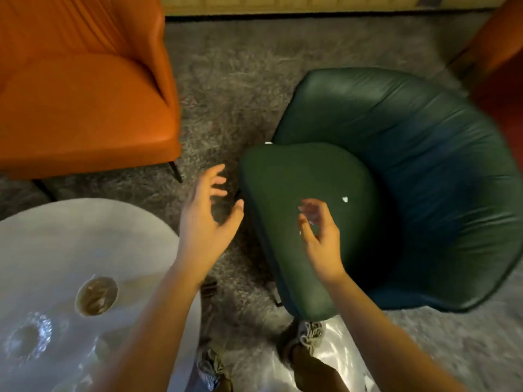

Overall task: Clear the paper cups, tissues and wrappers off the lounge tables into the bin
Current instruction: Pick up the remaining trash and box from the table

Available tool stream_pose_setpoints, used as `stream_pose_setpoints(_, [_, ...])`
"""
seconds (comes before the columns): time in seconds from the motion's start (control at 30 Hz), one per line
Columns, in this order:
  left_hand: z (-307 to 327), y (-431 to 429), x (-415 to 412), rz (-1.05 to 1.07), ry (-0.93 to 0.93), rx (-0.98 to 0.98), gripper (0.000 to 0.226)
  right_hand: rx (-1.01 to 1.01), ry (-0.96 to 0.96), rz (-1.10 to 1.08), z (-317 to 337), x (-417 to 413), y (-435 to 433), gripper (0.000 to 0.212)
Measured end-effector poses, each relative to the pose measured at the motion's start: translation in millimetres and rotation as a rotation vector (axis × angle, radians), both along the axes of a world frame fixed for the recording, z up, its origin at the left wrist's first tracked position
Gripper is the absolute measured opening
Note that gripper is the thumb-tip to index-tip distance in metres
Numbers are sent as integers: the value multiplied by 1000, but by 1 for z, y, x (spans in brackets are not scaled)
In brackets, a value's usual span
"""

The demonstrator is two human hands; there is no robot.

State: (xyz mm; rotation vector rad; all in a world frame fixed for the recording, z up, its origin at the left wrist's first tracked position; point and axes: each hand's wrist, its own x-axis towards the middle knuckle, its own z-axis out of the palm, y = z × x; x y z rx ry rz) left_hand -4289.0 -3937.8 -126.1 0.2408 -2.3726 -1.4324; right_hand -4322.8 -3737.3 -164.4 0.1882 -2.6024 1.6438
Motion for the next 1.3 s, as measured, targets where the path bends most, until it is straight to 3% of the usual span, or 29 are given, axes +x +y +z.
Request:
stream_pose_setpoints(0.23, [-6, 116, -81, -147, 33, -47, 58, 45, 36, -165, 2, -63, 144, 24])
stream_pose_setpoints(0.5, [-92, 215, -165, -28, -158, -49, 55, 34, -97, -140, -74, -190, 239, 22])
stream_pose_setpoints(0.77, [-227, 248, -184, 155, -407, -42, 51, 145, -314, -35, -219, -266, 262, 22])
stream_pose_setpoints(0.93, [-294, 265, -171, 223, -522, -38, 48, 254, -346, -15, -287, -277, 262, 26])
stream_pose_setpoints(1.1, [-330, 278, -158, 310, -629, -92, 44, 392, -308, -57, -319, -283, 262, 36])
stream_pose_setpoints(1.3, [-344, 290, -148, 327, -741, -68, 40, 424, -309, -104, -327, -289, 259, 21])
